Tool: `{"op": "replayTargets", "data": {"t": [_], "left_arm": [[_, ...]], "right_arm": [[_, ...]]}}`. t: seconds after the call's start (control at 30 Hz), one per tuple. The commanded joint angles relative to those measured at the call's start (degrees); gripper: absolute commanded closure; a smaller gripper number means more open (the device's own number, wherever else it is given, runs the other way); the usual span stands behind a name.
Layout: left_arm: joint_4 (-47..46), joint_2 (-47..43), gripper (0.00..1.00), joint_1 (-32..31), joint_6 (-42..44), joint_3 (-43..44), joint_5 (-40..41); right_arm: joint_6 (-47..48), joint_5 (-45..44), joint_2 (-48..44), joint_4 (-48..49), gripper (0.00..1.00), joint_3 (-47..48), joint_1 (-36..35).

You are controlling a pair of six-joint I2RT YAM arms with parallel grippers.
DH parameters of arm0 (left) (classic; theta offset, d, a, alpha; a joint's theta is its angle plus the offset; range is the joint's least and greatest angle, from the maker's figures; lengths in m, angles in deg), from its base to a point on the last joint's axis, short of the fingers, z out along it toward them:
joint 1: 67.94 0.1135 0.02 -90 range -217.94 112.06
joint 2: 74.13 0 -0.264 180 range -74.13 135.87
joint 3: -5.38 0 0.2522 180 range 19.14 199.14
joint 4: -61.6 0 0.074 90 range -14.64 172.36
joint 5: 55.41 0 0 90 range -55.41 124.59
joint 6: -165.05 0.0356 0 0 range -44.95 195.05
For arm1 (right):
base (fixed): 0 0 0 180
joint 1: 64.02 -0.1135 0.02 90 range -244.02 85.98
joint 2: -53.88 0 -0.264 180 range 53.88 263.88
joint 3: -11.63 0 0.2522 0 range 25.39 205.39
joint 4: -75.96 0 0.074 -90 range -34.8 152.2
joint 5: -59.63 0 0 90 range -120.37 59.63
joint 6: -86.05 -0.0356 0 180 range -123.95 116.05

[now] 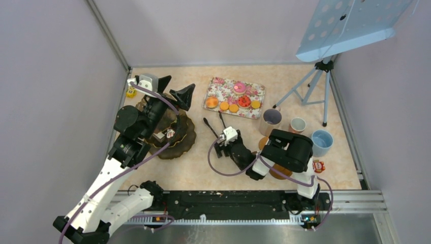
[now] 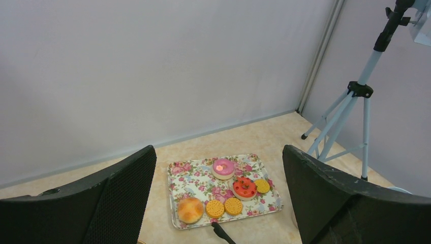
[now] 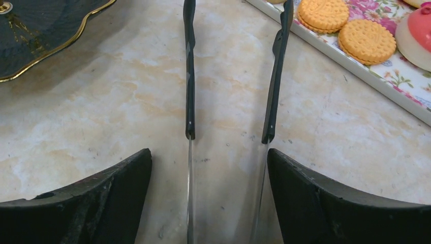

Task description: Serve the afternoon tea

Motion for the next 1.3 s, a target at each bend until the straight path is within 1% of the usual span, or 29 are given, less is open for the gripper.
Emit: {"op": "replayTargets", "data": {"t": [0.0, 0.07, 0.17, 0.27, 0.4, 0.47, 0.53, 0.63, 0.7, 0.83, 1.03, 1.27], "left_arm": [[-2.37, -0.11, 0.01, 0.25, -0.65, -0.28, -0.84], [-2.37, -0.23, 0.01, 0.25, -0.64, -0.27, -0.75], [-2.37, -0.35, 0.01, 0.25, -0.64, -0.28, -0.75], [-2.37, -0.41, 0.01, 0.23, -0.67, -0.28, -0.84], [-2.37, -0.51, 0.01, 0.16, -0.69, -0.28, -0.7], [-2.37, -0.54, 0.01, 0.16, -0.65, -0.28, -0.77], [-2.37, -0.48, 0.01, 0.16, -0.65, -0.28, -0.77], [-2.37, -0.34, 0.01, 0.24, -0.68, -0.27, -0.75], [-2.37, -0.33, 0.01, 0.18, -0.66, -0.28, -0.82], [-2.37, -0.32, 0.01, 0.2, -0.64, -0.23, -0.77], [-2.37, -0.39, 0.01, 0.21, -0.57, -0.28, -0.62], [-2.37, -0.41, 0.01, 0.23, -0.66, -0.28, -0.74]], "right_arm": [[-0.12, 1.08, 0.95, -11.66, 0.16, 3.43, 0.11], [-0.64, 0.48, 0.58, -14.62, 0.13, 4.8, 0.24], [-1.34, 2.51, 0.31, -18.41, 0.13, 6.42, 1.24], [-2.71, 3.86, 0.7, -19.06, 0.18, 6.87, 2.29], [-3.14, 4.55, 1.57, -20.24, 0.31, 7.71, 3.04], [-2.99, 4.18, 1.29, -20.49, 0.32, 7.84, 3.1], [-2.87, 3.87, 0.54, -20.99, 0.3, 8.05, 3.42], [-2.02, 3.77, -0.44, -22.03, 0.23, 8.36, 3.87], [-1.06, 3.64, -0.96, -22.73, 0.2, 8.66, 4.1], [-1.34, 6.07, -1.04, -23.9, 0.2, 9.44, 5.77], [-2.45, 9.39, 1.17, -24.71, 0.28, 11.02, 6.58], [-3.48, 9.09, 0.26, -23.49, 0.42, 9.95, 6.58]]}}
